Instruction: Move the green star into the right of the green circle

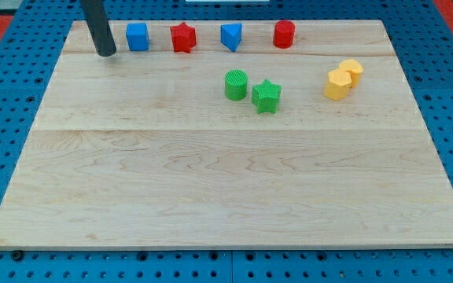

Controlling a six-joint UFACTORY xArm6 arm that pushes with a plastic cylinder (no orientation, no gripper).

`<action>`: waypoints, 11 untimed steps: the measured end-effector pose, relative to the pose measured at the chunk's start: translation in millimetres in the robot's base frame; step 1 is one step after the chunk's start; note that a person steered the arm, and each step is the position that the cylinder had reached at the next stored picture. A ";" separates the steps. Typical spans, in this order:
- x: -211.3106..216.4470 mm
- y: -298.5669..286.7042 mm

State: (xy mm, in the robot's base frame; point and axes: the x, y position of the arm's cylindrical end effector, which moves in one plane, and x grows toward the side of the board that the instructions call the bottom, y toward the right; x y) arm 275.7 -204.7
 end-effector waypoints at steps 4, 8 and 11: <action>159.0 205.3; 155.5 282.9; 127.6 282.8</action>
